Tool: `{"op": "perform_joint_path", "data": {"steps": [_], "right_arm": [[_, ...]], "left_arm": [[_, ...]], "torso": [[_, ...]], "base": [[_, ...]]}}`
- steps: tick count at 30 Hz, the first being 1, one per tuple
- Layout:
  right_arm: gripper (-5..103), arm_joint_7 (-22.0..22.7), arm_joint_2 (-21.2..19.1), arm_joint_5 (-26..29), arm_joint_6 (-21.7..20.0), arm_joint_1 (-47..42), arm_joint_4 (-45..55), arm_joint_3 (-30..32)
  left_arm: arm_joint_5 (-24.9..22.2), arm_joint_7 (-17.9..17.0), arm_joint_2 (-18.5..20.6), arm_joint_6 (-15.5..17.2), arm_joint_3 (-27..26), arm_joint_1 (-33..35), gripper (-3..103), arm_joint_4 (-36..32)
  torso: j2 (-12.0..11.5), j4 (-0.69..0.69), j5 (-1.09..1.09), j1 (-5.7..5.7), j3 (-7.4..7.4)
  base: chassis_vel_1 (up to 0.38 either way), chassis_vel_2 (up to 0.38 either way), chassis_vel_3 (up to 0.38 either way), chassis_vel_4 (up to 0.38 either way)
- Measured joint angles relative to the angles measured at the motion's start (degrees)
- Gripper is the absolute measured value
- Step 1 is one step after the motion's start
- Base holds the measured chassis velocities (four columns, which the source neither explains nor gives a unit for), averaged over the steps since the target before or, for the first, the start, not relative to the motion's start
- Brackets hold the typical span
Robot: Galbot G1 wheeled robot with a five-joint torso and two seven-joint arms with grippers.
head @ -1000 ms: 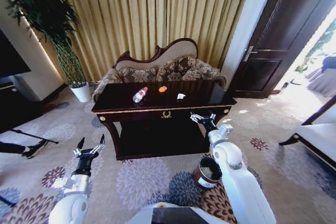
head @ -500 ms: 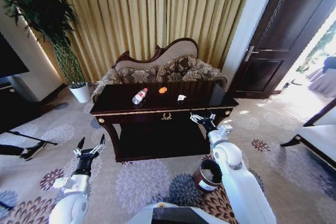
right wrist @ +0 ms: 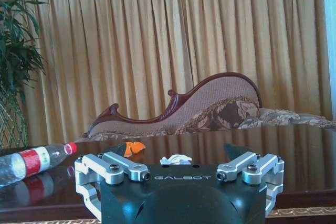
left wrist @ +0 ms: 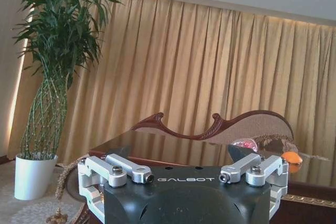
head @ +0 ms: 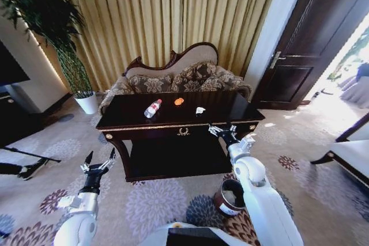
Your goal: Move to the front of the table and place the trash on the table into the trash bin.
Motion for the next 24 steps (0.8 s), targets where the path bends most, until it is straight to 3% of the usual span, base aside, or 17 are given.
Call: {"op": "perform_joint_path", "data": {"steps": [19, 24], "right_arm": [[100, 0.4, 0.0, -0.2, 1.3, 0.1, 0.2, -1.3], [100, 2.0, 0.5, 0.0, -0.3, 0.2, 0.9, -2.7]], "left_arm": [[0.0, 0.1, -0.2, -0.1, 0.3, 0.1, 100, 0.1], [-0.1, 0.1, 0.1, 0.0, 0.2, -0.1, 100, 0.0]], "torso": [[0.0, -0.01, 0.0, 0.0, 0.0], [0.0, -0.01, 0.0, 0.0, 0.0]], "base": [[-0.069, 0.077, 0.067, -0.071], [-0.011, 0.005, 0.01, -0.008]]}}
